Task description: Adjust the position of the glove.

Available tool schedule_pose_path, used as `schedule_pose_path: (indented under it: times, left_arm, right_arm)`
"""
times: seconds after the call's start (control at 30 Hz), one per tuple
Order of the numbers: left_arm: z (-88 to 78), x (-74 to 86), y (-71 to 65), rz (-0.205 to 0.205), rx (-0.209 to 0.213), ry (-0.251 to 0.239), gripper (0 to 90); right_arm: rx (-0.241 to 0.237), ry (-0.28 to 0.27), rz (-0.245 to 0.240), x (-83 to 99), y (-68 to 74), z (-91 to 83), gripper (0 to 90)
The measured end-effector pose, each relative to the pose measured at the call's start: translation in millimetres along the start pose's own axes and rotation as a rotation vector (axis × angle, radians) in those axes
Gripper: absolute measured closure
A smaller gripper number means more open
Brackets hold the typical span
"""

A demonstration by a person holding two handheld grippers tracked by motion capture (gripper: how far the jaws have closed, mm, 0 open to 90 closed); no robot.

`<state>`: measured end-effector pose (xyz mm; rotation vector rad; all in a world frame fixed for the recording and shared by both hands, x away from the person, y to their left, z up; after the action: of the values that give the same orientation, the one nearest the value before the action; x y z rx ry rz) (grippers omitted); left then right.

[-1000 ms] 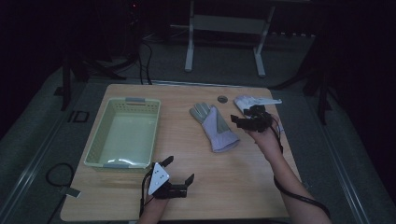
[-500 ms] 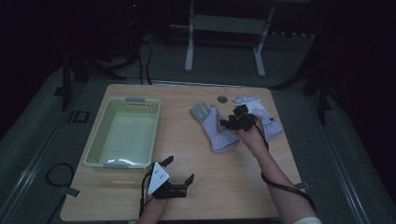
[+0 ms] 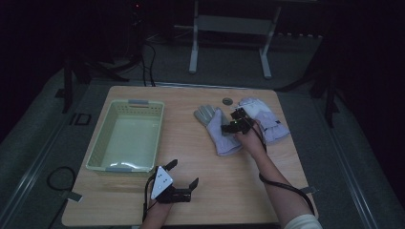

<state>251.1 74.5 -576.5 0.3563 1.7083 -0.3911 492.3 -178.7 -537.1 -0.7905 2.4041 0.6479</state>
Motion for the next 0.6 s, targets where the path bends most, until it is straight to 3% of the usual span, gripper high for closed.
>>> schedule_pose_path:
  times: [0.17, 0.3, 0.33, 0.43, 0.53, 0.6]
  left_arm:
    - [-0.2, 0.1, -0.4, 0.006, 0.0, 0.0, 1.1]
    - [-0.2, 0.0, 0.2, 0.002, 0.0, -0.001, 1.1]
    - [-0.4, 0.1, 0.4, -0.002, 0.0, -0.002, 1.0]
    - [-0.4, 0.1, 0.4, 0.001, 0.001, -0.002, 1.0]
    - [-0.1, 0.0, 0.5, -0.004, 0.0, 0.001, 1.1]
    - [0.1, 0.0, 0.5, -0.006, 0.001, 0.001, 1.1]
  right_arm:
    - [0.017, 0.035, -0.011, 5.6, 1.5, 11.1, 44.6]
    - [0.039, 0.052, -0.062, 8.1, 3.9, 15.1, 45.1]
    - [0.035, 0.054, -0.087, 9.4, 3.9, 15.6, 48.8]
    - [0.026, 0.054, -0.086, 10.1, 3.3, 15.3, 52.8]
    - [0.036, 0.067, -0.102, 9.5, 6.1, 14.5, 67.5]
    - [0.039, 0.07, -0.1, 9.2, 6.8, 14.7, 70.0]
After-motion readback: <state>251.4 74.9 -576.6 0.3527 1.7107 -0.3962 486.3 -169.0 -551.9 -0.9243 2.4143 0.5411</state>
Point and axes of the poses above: each handheld gripper's, and its own axes: z roughly forward along the jaws, x roughly out of its underside, y roughly to its left, the point moved 2 cm from there along z, roughly forward along the jaws, and after that the axes turned 14 degrees about -x, right-handed, at the moved point
